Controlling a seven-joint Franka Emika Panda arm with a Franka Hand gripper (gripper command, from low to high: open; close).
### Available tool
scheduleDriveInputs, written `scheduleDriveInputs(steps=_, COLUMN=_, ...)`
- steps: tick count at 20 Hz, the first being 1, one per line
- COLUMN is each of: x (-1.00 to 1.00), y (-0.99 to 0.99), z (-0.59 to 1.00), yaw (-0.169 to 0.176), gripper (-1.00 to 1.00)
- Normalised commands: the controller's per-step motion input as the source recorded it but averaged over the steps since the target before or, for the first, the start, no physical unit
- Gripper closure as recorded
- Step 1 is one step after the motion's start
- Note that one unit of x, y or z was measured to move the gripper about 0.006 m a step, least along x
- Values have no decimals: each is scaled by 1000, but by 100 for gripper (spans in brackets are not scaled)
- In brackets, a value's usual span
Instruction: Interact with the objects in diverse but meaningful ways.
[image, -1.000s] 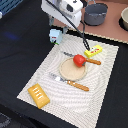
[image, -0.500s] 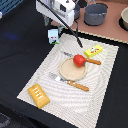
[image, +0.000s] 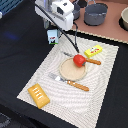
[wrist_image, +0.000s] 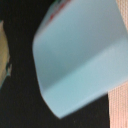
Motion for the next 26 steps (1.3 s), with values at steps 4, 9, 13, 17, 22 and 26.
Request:
scheduleDriveInputs(steps=4, x=-459, y=-50, z=-147, yaw=170, gripper=-100)
scheduleDriveInputs(steps=9, x=-499, y=0, z=-183, yaw=213, gripper=-100)
scheduleDriveInputs(steps=13, x=-451, y=-53, z=-21, yaw=185, gripper=-100)
scheduleDriveInputs(steps=17, x=-236, y=-147, z=0, yaw=148, gripper=-100)
scheduleDriveInputs(steps=22, x=-160, y=-166, z=0, yaw=129, gripper=-100)
scheduleDriveInputs(steps=26, x=-215, y=-164, z=-34, yaw=118, gripper=100)
